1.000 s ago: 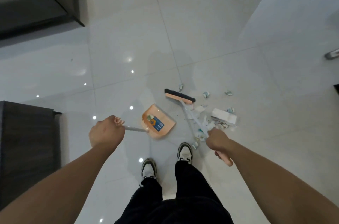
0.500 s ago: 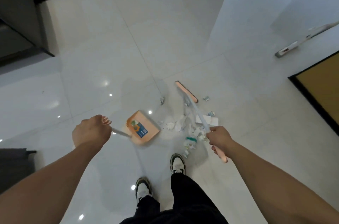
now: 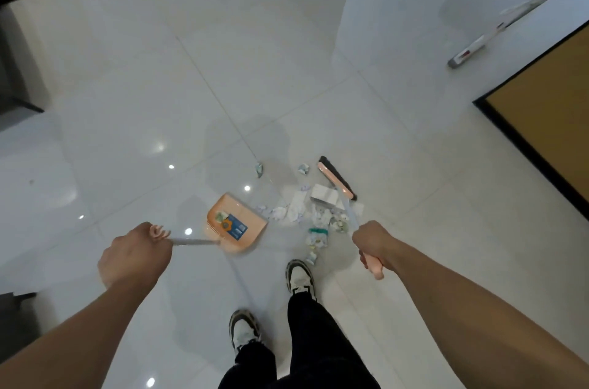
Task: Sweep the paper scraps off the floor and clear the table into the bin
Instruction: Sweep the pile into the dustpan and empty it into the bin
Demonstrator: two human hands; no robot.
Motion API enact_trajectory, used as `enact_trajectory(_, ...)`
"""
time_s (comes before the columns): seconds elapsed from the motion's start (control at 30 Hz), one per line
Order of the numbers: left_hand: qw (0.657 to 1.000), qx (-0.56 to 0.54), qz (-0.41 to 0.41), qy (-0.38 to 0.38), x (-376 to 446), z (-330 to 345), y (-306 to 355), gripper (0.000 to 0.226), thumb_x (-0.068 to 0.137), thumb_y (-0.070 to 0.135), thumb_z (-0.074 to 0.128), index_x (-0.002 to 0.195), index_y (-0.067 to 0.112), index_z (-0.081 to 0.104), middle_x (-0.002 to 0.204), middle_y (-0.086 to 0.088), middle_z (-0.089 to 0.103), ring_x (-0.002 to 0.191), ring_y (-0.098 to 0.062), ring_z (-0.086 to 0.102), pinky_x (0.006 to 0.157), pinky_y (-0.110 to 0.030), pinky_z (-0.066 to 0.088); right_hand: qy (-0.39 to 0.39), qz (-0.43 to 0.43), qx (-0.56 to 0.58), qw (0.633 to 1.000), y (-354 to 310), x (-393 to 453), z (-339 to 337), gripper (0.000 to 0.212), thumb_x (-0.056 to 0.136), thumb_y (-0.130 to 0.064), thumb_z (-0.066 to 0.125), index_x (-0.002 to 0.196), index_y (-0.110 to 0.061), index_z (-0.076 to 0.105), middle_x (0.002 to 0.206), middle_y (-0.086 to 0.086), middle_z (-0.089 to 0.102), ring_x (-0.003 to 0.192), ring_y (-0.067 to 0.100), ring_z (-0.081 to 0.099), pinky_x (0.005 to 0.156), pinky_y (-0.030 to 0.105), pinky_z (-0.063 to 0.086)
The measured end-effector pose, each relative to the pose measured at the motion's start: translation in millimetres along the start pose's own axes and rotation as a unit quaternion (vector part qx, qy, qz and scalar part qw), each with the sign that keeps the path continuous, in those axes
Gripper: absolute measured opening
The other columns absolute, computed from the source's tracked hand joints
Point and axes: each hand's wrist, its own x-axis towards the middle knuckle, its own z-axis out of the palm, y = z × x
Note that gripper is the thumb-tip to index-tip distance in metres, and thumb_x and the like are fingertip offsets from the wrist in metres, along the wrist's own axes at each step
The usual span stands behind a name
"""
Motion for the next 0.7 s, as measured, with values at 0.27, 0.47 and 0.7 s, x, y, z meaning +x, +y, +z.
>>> enact_trajectory(0.27, 1.000, -0.026, 0.010, -0.011, -11.4, -3.0, 5.2, 0.008, 0.075, 0.032, 0.049, 0.075, 0.026, 0.054, 0.061, 0.002, 0.049, 0.056, -0.023, 0.045, 0.057, -0.029, 0.035, -0.023, -0.038, 0.103, 0.994, 17.2, -50.3, 38.8, 0.013, 0.095, -0.011, 0.052, 0.094, -0.001, 0.060, 0.051, 0.009, 0.051, 0.033, 0.016, 0.042, 0.039, 0.020, 0.033)
enact_trajectory(0.47, 1.000, -0.028, 0.001, -0.007, -8.9, -2.0, -32.5, 0.013, 0.075, 0.036, 0.047, 0.077, 0.026, 0.055, 0.065, 0.003, 0.053, 0.061, -0.025, 0.051, 0.058, -0.029, 0.037, 0.003, -0.092, 0.085, 0.992, 8.3, -57.6, 57.2, 0.013, 0.090, -0.005, 0.052, 0.079, -0.007, 0.057, 0.046, 0.009, 0.049, 0.031, 0.017, 0.042, 0.039, 0.020, 0.035)
enact_trajectory(0.7, 1.000, 0.008, -0.013, -0.018, -16.6, -7.0, -47.7, 0.012, 0.074, 0.033, 0.045, 0.067, 0.025, 0.049, 0.059, 0.003, 0.051, 0.054, -0.022, 0.047, 0.051, -0.027, 0.031, 0.028, -0.154, -0.001, 0.988, -66.0, -29.2, 53.9, 0.032, 0.086, -0.003, 0.059, 0.062, -0.013, 0.041, 0.047, 0.010, 0.046, 0.036, 0.019, 0.045, 0.044, 0.025, 0.037)
